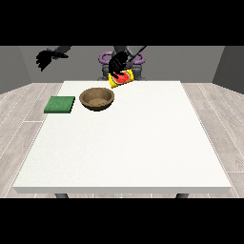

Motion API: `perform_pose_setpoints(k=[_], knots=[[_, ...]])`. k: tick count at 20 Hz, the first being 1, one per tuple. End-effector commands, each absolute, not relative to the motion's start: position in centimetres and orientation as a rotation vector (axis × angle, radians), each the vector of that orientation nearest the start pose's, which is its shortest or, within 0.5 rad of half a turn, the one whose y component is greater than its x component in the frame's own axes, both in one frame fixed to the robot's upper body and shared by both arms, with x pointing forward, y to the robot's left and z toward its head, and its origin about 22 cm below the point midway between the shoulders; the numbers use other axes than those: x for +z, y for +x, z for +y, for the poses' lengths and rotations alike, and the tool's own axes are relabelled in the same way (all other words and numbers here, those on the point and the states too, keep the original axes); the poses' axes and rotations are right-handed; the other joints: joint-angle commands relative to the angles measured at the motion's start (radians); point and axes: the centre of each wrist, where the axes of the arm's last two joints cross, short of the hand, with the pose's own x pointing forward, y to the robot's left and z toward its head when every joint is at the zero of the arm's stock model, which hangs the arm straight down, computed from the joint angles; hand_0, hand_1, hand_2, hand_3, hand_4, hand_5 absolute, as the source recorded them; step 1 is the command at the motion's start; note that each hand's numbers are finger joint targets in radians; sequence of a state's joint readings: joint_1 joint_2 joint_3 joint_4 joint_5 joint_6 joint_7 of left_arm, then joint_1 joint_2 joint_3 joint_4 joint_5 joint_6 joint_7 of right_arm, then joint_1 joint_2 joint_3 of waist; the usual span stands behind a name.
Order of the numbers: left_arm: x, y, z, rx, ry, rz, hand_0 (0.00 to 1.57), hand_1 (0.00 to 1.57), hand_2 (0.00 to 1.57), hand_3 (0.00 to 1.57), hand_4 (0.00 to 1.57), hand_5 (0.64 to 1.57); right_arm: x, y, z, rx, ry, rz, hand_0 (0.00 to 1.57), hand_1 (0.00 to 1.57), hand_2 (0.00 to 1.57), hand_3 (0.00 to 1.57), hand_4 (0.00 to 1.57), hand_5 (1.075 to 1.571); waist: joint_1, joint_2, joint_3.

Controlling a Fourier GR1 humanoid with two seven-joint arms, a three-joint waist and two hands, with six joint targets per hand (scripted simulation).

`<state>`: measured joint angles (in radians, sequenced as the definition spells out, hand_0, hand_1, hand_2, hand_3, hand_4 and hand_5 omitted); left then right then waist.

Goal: Pick the cup and pour the ball into the bowl, then pick the bowl and place it on the pad

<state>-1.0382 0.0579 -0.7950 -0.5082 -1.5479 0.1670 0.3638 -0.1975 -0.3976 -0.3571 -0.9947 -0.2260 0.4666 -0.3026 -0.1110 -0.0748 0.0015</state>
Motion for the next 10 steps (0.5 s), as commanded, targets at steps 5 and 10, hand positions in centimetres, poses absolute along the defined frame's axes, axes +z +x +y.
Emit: perform_pose_setpoints(k=[5,10], knots=[[4.4,39.3,4.1,2.242,-1.883,1.209,1.45,1.45,1.57,1.57,1.53,1.134,-1.4,26.9,-41.7,0.009,0.072,-1.609,0.0,0.0,0.0,0.0,0.0,1.571,0.016,0.015,-0.0013],[7.0,40.4,5.9,2.133,-2.134,2.072,1.5,1.5,1.57,1.57,1.57,1.092,-3.4,26.6,-39.0,-0.064,0.047,-1.533,0.0,0.0,0.0,0.0,0.22,1.565,0.092,-0.007,-0.0089]])
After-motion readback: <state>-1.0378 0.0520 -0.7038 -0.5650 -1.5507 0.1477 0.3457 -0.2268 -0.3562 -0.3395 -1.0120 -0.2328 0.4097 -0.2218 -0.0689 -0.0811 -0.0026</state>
